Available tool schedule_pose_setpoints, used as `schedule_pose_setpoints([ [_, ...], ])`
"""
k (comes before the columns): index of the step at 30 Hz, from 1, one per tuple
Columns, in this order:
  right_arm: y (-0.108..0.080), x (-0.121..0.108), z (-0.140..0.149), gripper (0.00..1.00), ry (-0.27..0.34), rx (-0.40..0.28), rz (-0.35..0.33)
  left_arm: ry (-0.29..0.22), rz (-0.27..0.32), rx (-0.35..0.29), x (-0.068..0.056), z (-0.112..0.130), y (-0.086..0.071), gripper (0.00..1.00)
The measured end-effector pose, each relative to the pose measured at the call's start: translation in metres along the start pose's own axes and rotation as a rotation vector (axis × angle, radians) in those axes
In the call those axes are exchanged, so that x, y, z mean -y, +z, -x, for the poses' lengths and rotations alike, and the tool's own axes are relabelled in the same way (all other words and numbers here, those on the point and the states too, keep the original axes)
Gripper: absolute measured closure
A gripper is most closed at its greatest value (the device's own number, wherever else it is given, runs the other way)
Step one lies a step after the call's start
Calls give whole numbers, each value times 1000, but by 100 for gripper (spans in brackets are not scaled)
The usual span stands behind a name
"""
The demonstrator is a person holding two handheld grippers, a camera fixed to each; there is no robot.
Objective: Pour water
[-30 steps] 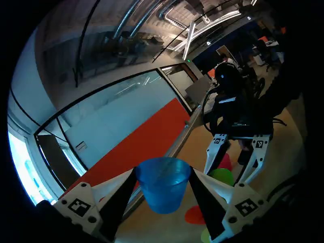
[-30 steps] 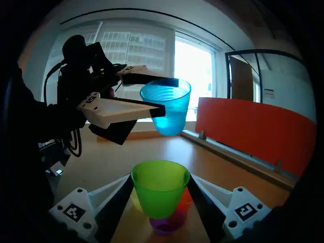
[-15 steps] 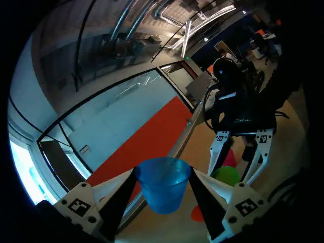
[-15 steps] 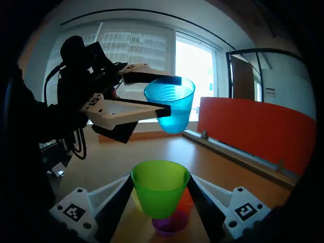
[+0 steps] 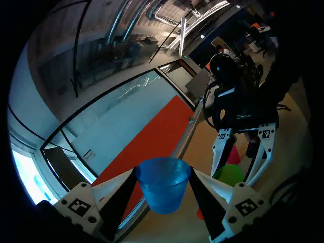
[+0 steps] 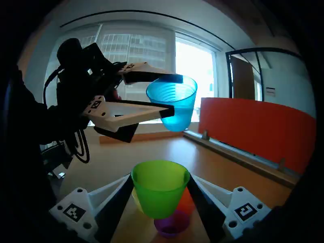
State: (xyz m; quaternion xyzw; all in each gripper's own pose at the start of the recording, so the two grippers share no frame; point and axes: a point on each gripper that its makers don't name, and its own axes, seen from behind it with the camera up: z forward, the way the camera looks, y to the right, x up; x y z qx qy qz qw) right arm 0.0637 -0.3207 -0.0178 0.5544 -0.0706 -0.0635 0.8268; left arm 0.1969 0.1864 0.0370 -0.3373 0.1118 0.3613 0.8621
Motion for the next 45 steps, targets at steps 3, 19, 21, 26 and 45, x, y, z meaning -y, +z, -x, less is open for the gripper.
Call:
schedule_pose_setpoints([
  [3,1,0,-1,7,1,-3,0,14,-2,0,-1,0,0,12],
  [19,7,2,-5,8,0,-7,-3,87,-9,-10,-4,-3,-2,12],
  [21,7,3,-6,7,0,-7,-4,90,-11,-11,-4,-2,-2,12],
  [26,7,3,-6,7,3,-8,-6,118,-19,-6,-2,2,-1,12],
  [45,9,6,-5,7,4,-9,-15,204,-33,-3,-3,5,0,12],
])
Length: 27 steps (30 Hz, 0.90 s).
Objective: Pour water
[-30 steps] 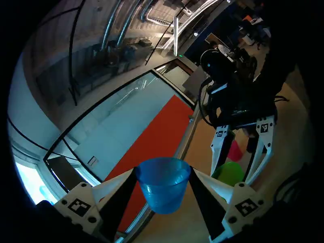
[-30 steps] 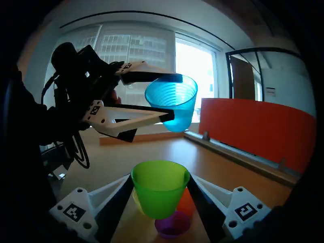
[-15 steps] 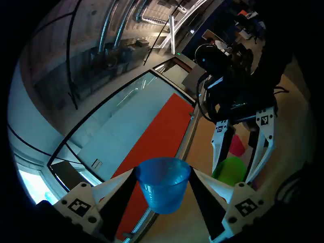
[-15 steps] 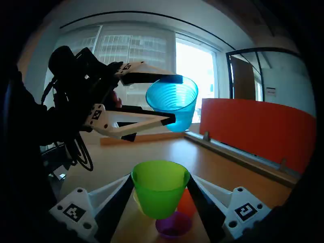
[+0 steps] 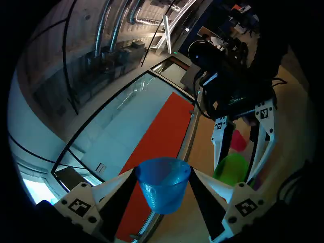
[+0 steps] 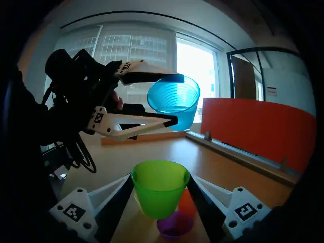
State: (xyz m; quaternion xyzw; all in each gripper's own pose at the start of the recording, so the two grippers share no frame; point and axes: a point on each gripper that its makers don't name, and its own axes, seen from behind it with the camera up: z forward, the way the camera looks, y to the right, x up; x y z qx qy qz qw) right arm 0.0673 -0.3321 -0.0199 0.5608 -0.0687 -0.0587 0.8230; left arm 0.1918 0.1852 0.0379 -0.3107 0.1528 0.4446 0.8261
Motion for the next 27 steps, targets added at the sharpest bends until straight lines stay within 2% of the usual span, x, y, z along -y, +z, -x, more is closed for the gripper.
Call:
schedule_pose_setpoints([
  [12,3,-1,0,7,2,-6,-1,48,2,2,-3,-2,0,12],
  [27,2,-2,1,8,3,-9,1,74,4,-2,-5,-4,2,12],
])
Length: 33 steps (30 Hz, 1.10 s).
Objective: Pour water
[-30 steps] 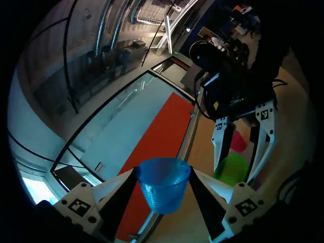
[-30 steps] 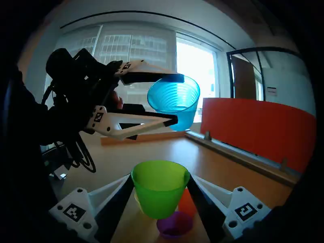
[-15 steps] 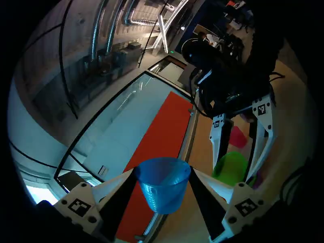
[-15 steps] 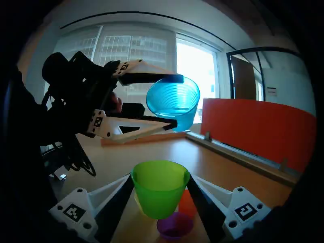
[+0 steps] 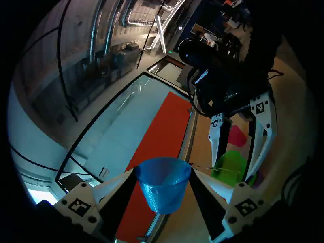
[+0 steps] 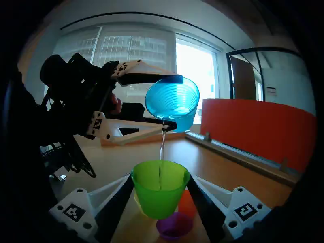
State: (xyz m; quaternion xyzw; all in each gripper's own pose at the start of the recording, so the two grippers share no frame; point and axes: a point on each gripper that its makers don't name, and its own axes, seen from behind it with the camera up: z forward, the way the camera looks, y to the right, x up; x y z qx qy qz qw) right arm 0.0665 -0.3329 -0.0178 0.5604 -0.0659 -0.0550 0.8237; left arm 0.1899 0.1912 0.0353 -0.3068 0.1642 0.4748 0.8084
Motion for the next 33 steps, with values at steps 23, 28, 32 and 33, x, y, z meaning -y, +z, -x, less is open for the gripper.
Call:
schedule_pose_setpoints([
  [23,0,-1,-2,7,-8,0,2,32,0,-8,-1,-3,2,12],
  [28,1,-1,-3,8,-10,0,2,37,0,-8,0,-3,2,12],
  [32,1,-1,-4,7,-10,0,3,34,-1,-13,1,-5,2,12],
  [33,0,-1,-4,7,-10,0,4,34,-2,-14,2,-5,2,12],
])
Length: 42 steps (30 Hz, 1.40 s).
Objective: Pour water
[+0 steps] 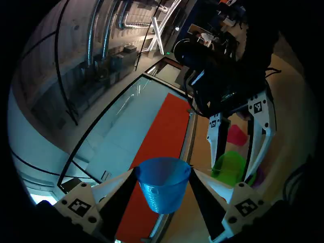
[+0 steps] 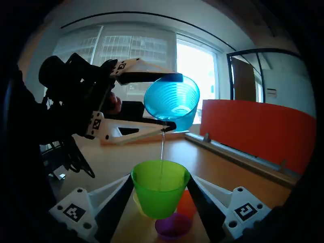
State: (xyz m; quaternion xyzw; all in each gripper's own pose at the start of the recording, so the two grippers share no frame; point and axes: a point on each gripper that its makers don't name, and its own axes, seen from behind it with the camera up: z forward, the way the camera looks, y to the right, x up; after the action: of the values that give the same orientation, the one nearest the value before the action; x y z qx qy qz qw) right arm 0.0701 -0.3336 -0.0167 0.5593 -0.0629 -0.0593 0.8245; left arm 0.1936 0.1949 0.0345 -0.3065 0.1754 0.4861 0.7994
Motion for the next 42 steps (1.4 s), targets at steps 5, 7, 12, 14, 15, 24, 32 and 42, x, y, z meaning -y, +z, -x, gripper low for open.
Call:
schedule_pose_setpoints([
  [5,-1,0,0,7,-3,-2,0,10,0,0,0,-1,0,12],
  [7,-1,0,-1,7,-2,-3,0,13,-1,-1,0,-1,0,12],
  [12,-1,-1,-1,7,-2,-4,1,20,-5,-4,2,-2,-1,12],
  [14,-2,0,-1,7,-2,-4,1,25,-5,-3,2,-2,-1,12],
  [15,-2,0,-1,7,-2,-4,1,27,-5,-3,2,-2,-1,12],
  [24,-1,-1,-1,7,-4,-5,0,39,-9,-4,0,-2,0,12],
  [32,-1,1,-2,7,-6,-6,1,50,-12,-4,3,-3,-2,13],
  [42,-1,1,-1,7,-9,-4,-1,64,-12,-10,4,-6,-3,12],
])
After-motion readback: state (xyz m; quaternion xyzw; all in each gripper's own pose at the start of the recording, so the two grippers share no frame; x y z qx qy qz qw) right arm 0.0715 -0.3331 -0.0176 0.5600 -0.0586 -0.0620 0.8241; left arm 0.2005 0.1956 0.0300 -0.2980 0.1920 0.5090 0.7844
